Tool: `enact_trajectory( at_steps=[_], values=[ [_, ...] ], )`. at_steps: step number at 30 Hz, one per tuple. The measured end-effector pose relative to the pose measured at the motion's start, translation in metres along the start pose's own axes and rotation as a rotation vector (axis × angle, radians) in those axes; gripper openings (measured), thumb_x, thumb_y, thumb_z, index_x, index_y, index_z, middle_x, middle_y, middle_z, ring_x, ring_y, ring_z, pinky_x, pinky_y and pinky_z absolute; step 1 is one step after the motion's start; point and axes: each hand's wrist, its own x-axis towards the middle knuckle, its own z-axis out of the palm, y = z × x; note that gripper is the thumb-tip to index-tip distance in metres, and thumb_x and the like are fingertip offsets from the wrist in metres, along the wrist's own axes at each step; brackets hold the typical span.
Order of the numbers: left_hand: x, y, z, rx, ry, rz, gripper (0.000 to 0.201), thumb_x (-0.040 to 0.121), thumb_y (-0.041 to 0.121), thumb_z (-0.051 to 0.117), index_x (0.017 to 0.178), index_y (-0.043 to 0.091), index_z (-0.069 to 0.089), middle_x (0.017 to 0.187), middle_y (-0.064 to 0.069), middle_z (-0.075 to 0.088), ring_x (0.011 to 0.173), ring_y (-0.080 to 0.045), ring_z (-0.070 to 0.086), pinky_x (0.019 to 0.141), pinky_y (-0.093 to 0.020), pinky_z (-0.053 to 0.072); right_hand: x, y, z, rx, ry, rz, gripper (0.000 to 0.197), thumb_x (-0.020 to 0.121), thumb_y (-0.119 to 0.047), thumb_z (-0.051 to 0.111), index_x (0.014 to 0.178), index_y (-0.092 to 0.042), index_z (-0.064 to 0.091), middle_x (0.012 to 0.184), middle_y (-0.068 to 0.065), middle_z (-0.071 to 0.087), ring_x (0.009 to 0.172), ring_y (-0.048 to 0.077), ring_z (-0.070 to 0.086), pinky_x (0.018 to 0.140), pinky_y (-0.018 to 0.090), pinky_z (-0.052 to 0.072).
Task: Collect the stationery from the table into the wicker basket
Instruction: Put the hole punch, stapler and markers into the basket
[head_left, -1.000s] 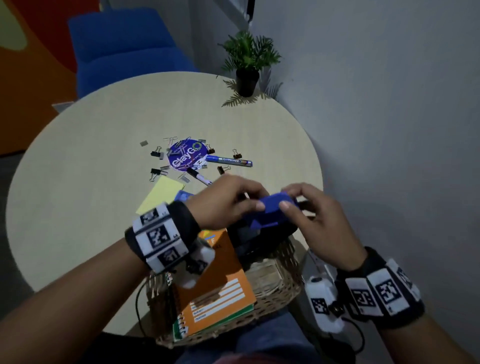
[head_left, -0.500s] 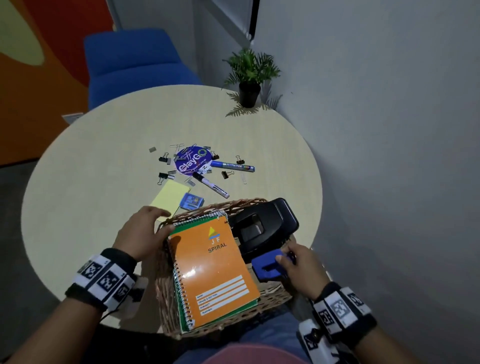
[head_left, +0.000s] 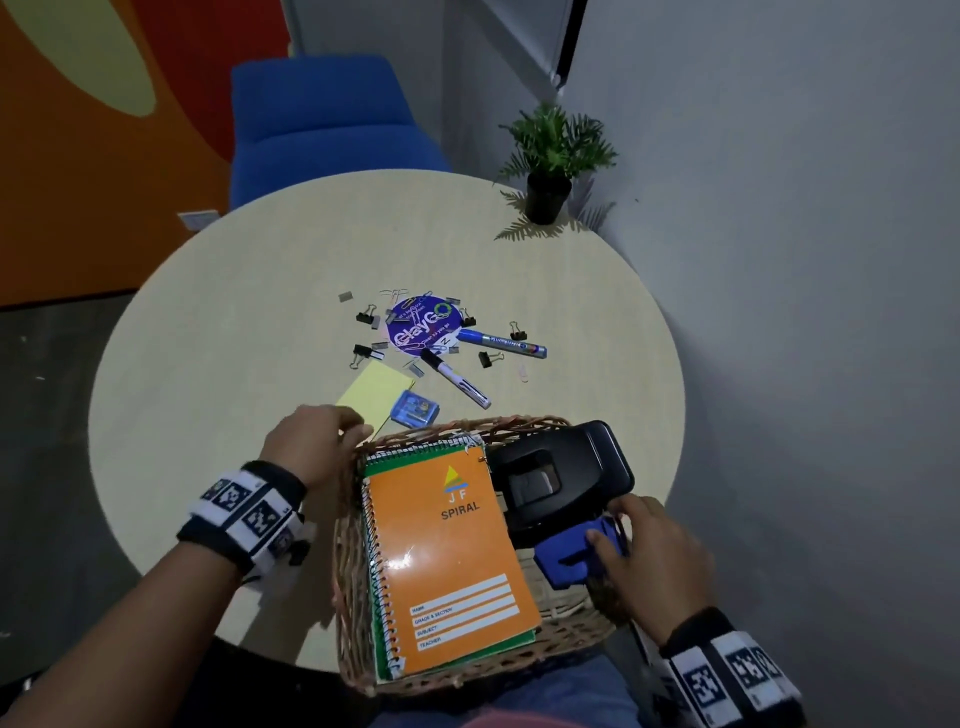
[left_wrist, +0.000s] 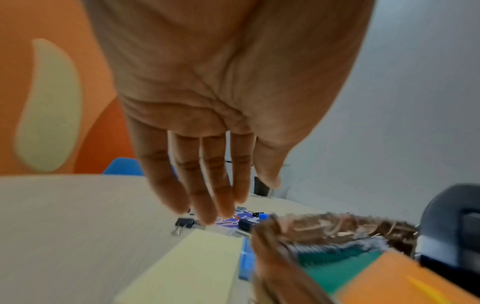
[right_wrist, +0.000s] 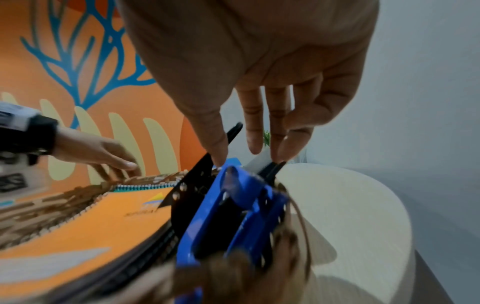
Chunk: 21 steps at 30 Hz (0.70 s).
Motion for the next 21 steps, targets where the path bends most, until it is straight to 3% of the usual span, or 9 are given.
enact_trajectory(
  at_steps=[3,8,12,15,18,21],
  values=[
    [0.047,0.019,-0.011,0.135,-0.05,0.182,0.03,0.09,0.029,0.059,0.119,0.019,0.063,0.115,-0.004,0.07,0.1,-0.023,0.065,0.087,-0.036,0.053,0.003,0.004,-0.012,0.054,0.026,-0.052,0.025,0.082,-0.04,0.065,0.102,-0.027,0.06,0.105,-0.006,0.067,0.08,0.019,0.063,0.063,0.03,0.047],
    [0.109,0.053,0.0,0.443,-0.29,0.424,0.039,0.083,0.022,0.067,0.121,0.021,0.058,0.124,-0.003,0.06,0.111,-0.024,0.057,0.089,-0.035,0.049,0.021,0.0,-0.044,0.118,0.121,-0.104,0.02,0.079,-0.039,0.071,0.093,-0.028,0.062,0.081,-0.013,0.06,0.066,0.011,0.055,0.05,0.023,0.035],
    [0.13,0.062,0.012,0.559,-0.41,0.49,0.044,0.077,0.027,0.072,0.119,0.024,0.059,0.117,-0.002,0.062,0.104,-0.024,0.059,0.082,-0.034,0.051,0.064,-0.006,-0.061,0.138,0.114,-0.126,0.023,0.081,-0.04,0.068,0.098,-0.025,0.064,0.092,-0.012,0.066,0.068,0.011,0.059,0.055,0.024,0.039],
    [0.139,0.066,0.017,0.642,-0.504,0.5,0.034,0.079,0.03,0.07,0.111,0.024,0.063,0.11,0.0,0.066,0.099,-0.023,0.061,0.078,-0.032,0.051,0.111,-0.015,-0.063,0.134,0.065,-0.145,0.022,0.082,-0.041,0.065,0.098,-0.026,0.063,0.092,-0.013,0.066,0.069,0.012,0.06,0.062,0.025,0.043],
    [0.142,0.068,0.024,0.719,-0.548,0.519,0.029,0.083,0.029,0.065,0.109,0.018,0.061,0.111,-0.005,0.063,0.101,-0.025,0.059,0.082,-0.036,0.051,0.166,-0.025,-0.054,0.103,-0.016,-0.158,0.022,0.082,-0.042,0.064,0.098,-0.027,0.062,0.095,-0.01,0.069,0.077,0.016,0.065,0.076,0.033,0.052],
    [0.138,0.064,0.028,0.702,-0.52,0.518,0.036,0.087,0.028,0.06,0.119,0.012,0.054,0.119,-0.011,0.053,0.11,-0.028,0.054,0.089,-0.037,0.047,0.226,-0.036,-0.033,0.032,-0.161,-0.178,0.028,0.082,-0.038,0.066,0.105,-0.023,0.062,0.102,-0.003,0.069,0.089,0.021,0.063,0.078,0.031,0.047]
  ],
)
